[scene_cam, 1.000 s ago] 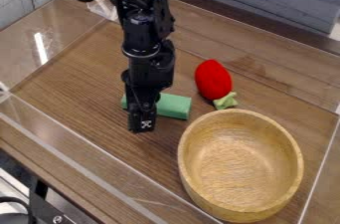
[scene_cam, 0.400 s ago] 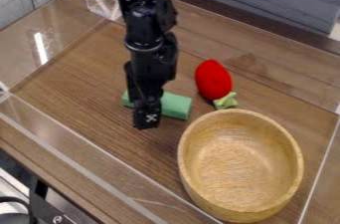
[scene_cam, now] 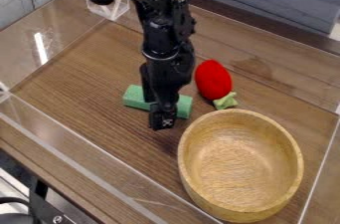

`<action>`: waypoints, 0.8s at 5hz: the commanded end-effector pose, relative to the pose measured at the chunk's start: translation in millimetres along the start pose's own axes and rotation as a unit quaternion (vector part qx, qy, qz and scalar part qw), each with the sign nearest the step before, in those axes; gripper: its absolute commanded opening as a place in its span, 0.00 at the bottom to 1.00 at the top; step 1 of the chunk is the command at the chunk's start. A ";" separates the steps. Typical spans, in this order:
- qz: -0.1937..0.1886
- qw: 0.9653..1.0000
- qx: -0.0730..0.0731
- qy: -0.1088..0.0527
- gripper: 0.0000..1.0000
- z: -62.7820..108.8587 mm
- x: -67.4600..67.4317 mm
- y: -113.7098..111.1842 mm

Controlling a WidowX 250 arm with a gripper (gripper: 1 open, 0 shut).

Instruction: Put the green block in the brown bowl

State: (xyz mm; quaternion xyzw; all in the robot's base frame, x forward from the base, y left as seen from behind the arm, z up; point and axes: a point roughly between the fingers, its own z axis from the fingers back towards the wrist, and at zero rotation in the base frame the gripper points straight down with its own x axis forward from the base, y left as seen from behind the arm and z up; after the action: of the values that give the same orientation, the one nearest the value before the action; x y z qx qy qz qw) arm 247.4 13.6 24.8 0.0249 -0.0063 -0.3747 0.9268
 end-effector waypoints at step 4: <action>-0.010 1.000 -0.009 -0.012 0.00 4.7 14.9 5.1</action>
State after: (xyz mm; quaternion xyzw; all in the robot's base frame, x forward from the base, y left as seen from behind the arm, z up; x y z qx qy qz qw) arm 260.5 7.3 27.2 0.0113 -0.0093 -0.3821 0.9240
